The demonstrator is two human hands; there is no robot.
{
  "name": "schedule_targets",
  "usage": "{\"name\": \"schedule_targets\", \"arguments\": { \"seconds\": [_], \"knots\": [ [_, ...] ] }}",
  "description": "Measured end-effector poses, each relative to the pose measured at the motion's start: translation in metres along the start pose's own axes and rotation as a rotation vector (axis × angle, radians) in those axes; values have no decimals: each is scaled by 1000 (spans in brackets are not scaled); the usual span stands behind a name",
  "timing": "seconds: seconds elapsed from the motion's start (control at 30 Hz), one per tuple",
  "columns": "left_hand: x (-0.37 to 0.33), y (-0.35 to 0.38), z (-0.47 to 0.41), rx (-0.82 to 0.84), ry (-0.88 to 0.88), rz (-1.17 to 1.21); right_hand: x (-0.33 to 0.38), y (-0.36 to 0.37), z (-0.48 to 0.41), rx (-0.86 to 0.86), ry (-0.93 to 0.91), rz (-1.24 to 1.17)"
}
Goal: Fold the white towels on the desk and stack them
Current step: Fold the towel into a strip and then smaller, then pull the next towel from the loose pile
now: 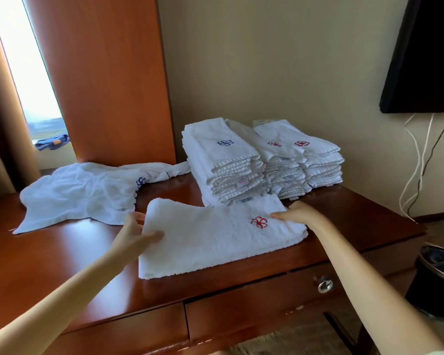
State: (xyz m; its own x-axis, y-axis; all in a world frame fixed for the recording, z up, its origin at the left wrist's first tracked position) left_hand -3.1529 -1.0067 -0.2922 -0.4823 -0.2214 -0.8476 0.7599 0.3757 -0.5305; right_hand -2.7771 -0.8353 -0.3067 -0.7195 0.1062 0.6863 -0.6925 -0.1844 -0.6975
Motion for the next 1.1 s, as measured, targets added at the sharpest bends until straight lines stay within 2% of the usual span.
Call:
{"name": "schedule_targets", "arguments": {
  "seconds": [0.07, 0.13, 0.27, 0.4, 0.47, 0.57, 0.67, 0.77, 0.87, 0.97, 1.03, 1.1],
  "knots": [
    [-35, -4, 8, -58, 233, -36, 16, -11, 5, -21, -191, -28],
    [-80, -7, 18, -64, 453, -97, 43, -25, 25, -21, -396, -186],
    [-171, -8, 39, -68, 747, -181, 113, -44, 76, 125, -708, -337],
    [-241, -2, 59, -8, 967, -282, 160, -61, 101, 131, -866, -365],
    [-265, -1, 62, 3, 1027, -319, 170, -76, 107, 121, -899, -467],
    [-289, -6, 57, -110, 1032, -268, 175, -96, 110, 103, -903, -680],
    [-288, -4, 45, -225, 951, -90, 177, -119, 103, 35, -888, -843],
    [-269, 28, 25, -49, 722, 207, 180, -150, 91, -33, -849, -990],
    [-250, 82, 12, 254, 472, 286, 187, -186, 81, -90, -830, -1058],
    [-243, 139, 10, 547, 434, 283, 200, -215, 67, -131, -836, -1068],
    [-251, 160, 2, 564, 491, 309, 210, -232, 53, -160, -843, -1064],
    [-265, 168, -12, 483, 538, 378, 224, -242, 34, -160, -840, -1024]
  ]
}}
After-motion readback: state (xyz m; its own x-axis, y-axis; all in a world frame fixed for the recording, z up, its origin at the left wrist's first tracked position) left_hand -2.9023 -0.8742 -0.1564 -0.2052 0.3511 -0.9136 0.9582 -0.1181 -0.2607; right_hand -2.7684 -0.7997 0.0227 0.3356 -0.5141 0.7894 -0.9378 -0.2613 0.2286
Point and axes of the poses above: each hand's wrist, its own z-axis away from the middle knuckle, its own y-axis out of the palm, x = y × z, the point moved 6 cm from there along -z, towards the middle knuckle, and after that the axes turned 8 degrees about -z, right-handed, at the moved point
